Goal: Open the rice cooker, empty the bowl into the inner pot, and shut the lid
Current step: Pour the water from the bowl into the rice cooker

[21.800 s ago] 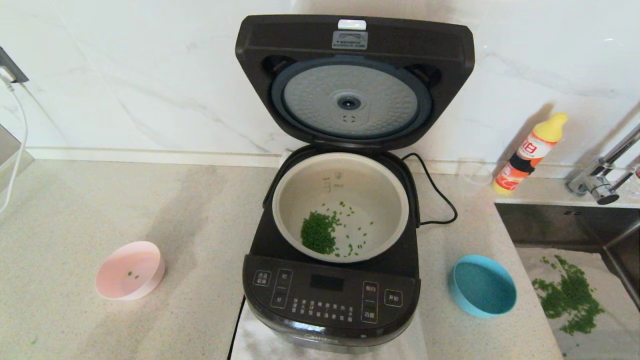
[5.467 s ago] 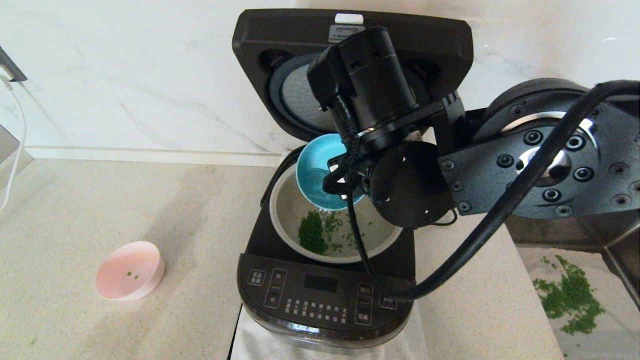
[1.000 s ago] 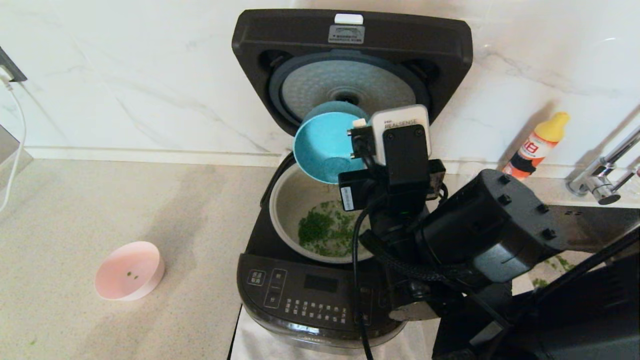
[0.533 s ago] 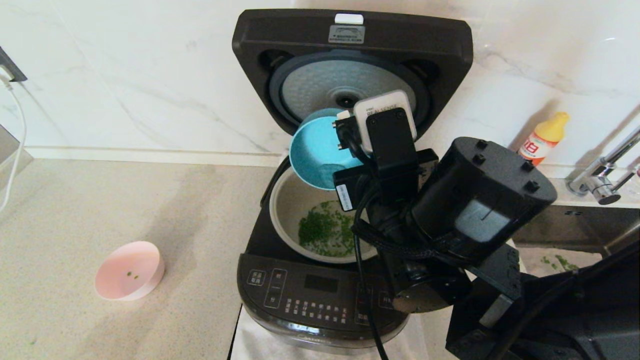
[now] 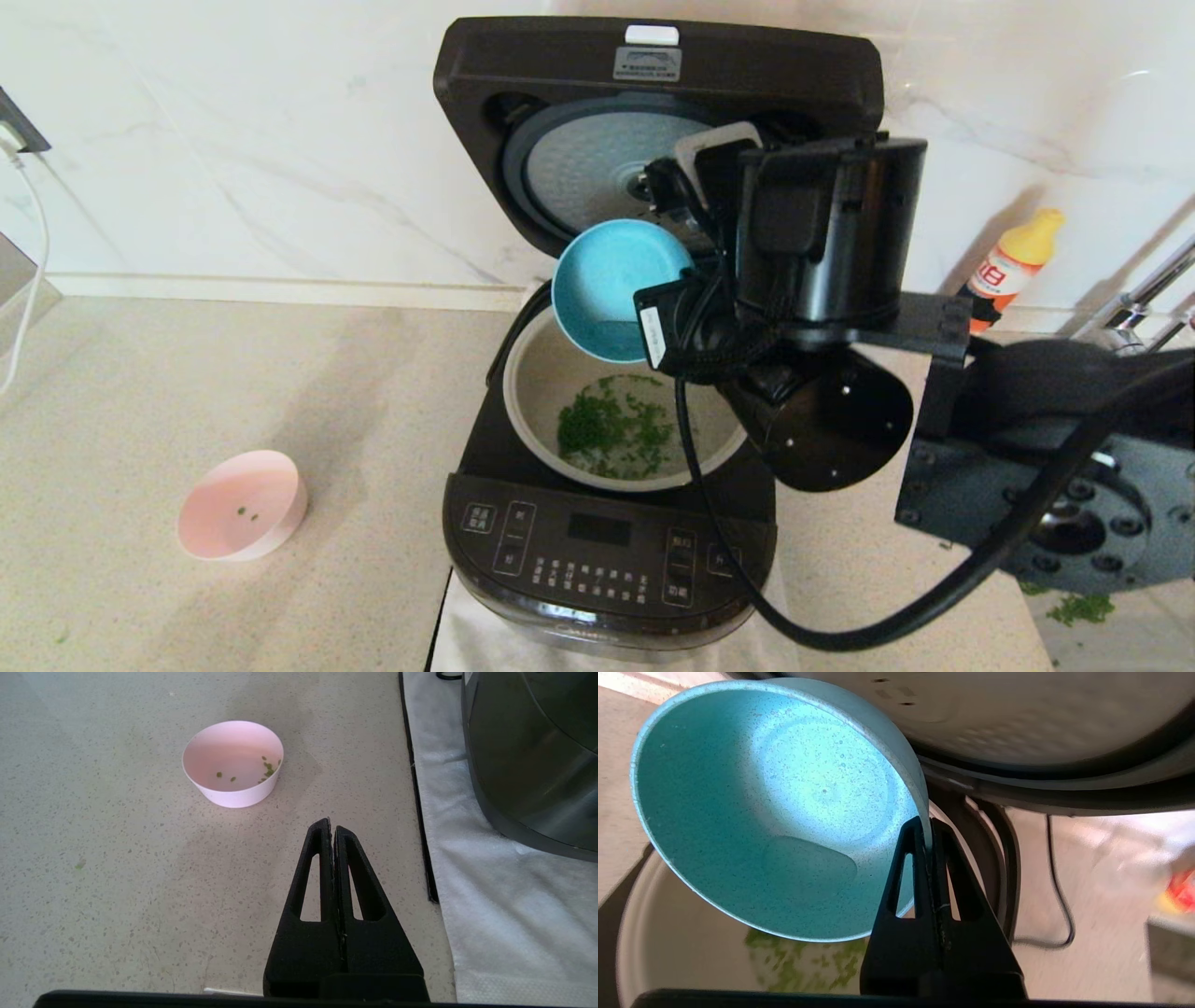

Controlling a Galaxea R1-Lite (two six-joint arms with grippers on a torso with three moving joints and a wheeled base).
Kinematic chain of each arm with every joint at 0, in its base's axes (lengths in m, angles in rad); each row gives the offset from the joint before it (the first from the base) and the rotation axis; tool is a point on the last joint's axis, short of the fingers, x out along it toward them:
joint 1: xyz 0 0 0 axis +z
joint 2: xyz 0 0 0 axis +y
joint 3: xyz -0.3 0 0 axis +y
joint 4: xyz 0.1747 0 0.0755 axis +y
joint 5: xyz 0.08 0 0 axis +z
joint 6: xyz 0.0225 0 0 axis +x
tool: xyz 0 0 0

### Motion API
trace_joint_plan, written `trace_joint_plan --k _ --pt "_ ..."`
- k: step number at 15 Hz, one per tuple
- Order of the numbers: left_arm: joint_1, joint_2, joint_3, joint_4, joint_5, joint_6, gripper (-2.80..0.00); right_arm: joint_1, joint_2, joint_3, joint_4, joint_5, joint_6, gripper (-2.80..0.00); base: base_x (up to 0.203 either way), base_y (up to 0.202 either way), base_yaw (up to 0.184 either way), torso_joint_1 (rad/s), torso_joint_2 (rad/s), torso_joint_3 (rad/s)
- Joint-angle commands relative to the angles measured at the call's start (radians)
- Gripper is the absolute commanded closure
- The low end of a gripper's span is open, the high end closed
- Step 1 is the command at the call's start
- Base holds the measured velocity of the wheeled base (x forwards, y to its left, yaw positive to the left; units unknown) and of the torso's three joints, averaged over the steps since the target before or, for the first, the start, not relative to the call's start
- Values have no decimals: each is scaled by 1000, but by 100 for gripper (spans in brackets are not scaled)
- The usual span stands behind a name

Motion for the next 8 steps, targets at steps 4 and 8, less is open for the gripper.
trace_joint_plan --k 4,8 --pt "0 1 6 0 0 0 0 -59 -49 -276 511 50 235 0 0 0 0 0 0 0" --pt "0 1 6 0 0 0 0 -52 -117 -288 674 67 269 0 0 0 0 0 0 0"
